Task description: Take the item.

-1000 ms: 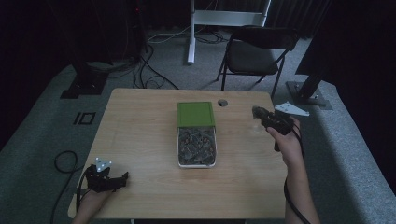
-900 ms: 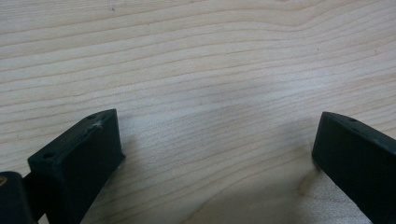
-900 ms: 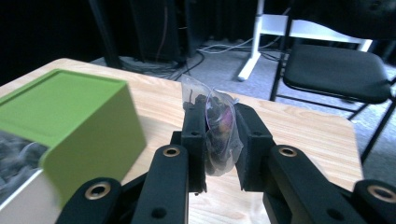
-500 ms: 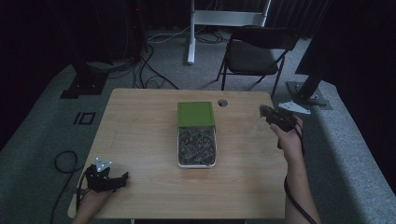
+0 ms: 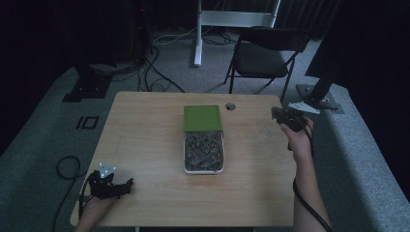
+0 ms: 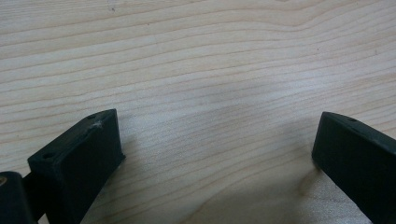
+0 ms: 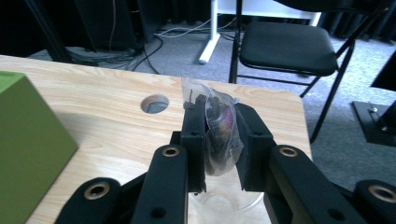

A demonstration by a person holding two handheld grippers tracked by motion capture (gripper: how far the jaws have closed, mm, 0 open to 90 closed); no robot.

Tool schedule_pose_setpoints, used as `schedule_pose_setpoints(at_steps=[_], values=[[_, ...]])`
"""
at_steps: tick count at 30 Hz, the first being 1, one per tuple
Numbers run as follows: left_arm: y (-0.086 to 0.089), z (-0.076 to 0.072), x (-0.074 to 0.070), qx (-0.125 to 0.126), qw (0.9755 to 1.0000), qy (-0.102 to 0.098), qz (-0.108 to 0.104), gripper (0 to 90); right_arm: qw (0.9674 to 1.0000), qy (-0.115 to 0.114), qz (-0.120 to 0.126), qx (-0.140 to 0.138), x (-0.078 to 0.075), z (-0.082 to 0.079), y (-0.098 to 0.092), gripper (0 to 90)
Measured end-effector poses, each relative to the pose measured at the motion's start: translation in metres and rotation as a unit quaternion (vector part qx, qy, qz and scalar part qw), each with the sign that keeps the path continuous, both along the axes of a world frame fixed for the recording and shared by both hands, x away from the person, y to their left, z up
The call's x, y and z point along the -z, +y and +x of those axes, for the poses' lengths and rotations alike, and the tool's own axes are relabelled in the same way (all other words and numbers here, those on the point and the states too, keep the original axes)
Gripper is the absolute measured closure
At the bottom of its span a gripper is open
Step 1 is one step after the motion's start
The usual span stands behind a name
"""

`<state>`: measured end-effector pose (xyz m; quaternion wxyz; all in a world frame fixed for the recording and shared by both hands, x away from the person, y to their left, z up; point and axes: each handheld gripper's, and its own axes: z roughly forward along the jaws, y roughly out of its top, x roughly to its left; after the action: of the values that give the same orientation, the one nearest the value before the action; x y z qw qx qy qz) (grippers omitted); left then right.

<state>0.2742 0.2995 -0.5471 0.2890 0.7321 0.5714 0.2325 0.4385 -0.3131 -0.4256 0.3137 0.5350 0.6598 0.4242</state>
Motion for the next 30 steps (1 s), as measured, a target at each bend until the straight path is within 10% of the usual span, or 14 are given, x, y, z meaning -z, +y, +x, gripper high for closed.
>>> schedule_pose_setpoints(at_steps=[30], values=[[0.000, 0.000, 0.000, 0.000, 1.0000, 0.000, 0.000, 2.1, 0.9989, 0.037, 0.025, 0.018, 0.018, 0.016, -0.003, 65.4]])
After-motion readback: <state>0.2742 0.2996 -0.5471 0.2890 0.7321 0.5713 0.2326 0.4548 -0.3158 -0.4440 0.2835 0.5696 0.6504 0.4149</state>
